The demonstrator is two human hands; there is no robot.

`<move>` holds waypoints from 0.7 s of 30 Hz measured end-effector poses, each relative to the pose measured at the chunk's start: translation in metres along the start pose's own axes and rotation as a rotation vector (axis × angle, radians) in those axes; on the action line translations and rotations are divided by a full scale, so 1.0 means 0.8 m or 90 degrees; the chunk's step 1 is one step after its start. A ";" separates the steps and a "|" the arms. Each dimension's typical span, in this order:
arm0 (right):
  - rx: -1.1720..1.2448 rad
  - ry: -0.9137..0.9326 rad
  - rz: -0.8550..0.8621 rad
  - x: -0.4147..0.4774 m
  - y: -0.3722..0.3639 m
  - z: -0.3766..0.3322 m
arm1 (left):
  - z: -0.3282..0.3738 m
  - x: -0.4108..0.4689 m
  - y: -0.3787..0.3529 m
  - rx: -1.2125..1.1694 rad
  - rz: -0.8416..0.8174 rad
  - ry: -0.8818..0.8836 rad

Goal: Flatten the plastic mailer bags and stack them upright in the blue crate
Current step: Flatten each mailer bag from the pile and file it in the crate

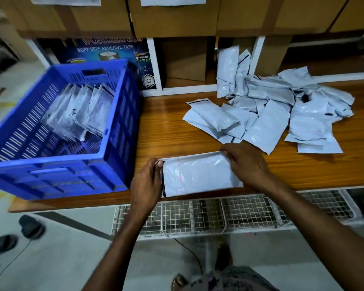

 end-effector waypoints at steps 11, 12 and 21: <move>-0.066 0.147 -0.104 -0.015 -0.124 -0.093 | -0.016 -0.020 -0.121 0.247 -0.195 -0.140; -0.061 0.136 -0.116 -0.015 -0.131 -0.093 | -0.026 -0.020 -0.130 0.253 -0.224 -0.124; -0.144 0.034 -0.155 -0.029 -0.132 -0.028 | -0.030 -0.027 -0.121 0.300 -0.167 -0.099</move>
Point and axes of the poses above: each hand's wrist, its own x-axis towards the middle knuckle, its own y-axis out of the back of the hand, z = x × y, the point moved 7 cm from there along x, towards the middle knuckle, and after that the axes turned 9 degrees about -x, right-handed, at the moved point
